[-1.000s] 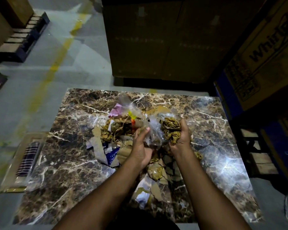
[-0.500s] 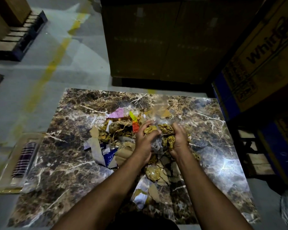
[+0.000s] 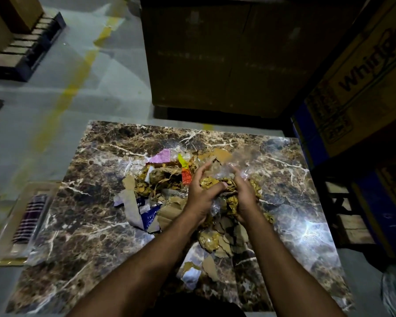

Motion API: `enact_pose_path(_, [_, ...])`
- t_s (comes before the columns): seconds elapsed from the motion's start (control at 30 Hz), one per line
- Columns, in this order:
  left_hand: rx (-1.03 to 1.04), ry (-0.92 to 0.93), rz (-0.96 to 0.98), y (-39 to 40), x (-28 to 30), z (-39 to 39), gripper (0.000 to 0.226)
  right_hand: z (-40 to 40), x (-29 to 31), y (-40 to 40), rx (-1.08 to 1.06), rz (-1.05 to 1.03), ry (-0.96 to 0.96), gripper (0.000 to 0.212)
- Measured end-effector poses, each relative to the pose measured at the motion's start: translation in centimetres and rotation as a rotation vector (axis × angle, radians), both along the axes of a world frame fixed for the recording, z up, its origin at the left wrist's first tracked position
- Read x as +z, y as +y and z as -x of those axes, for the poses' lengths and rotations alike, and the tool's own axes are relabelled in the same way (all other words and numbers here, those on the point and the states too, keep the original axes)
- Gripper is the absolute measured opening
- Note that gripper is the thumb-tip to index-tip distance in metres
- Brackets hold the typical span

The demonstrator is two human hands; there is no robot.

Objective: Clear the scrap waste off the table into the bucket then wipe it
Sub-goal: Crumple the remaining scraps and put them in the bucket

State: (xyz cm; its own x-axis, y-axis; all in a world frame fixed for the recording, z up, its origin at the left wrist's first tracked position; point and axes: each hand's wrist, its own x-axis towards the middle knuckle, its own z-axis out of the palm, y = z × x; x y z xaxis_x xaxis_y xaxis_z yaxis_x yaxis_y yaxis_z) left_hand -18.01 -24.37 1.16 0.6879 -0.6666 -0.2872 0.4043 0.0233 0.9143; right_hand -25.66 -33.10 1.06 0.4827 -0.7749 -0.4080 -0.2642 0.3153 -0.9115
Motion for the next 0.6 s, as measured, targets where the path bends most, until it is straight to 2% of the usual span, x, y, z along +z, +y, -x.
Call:
enact_pose_path(0.1, [-0.064, -0.083, -0.03, 0.2, 0.4, 0.0, 0.038, 0.4, -0.4, -0.2, -0.086, -0.052, -0.042, 0.031])
enact_pose_path(0.2, [-0.016, -0.162, -0.069, 0.1, 0.5, 0.5, 0.031, 0.7, -0.7, -0.4, -0.162, -0.111, -0.055, 0.042])
enact_pose_path(0.27, [0.002, -0.2, -0.068, 0.0, 0.3, 0.4, 0.029, 0.7, -0.5, -0.3, -0.192, -0.137, -0.077, 0.037])
enact_pose_path(0.37, [-0.058, -0.138, 0.0, 0.2, 0.9, 0.4, 0.022, 0.7, -0.1, 0.2, -0.242, -0.204, -0.148, 0.033])
enact_pose_path(0.5, [-0.033, -0.043, 0.078, 0.7, 2.3, 0.5, 0.022, 0.2, 1.3, 0.5, -0.189, -0.156, -0.202, 0.041])
enact_pose_path(0.6, [-0.006, -0.064, 0.12, 0.9, 3.6, 0.3, 0.024, -0.1, 4.4, 0.8, -0.157, -0.139, -0.295, 0.034])
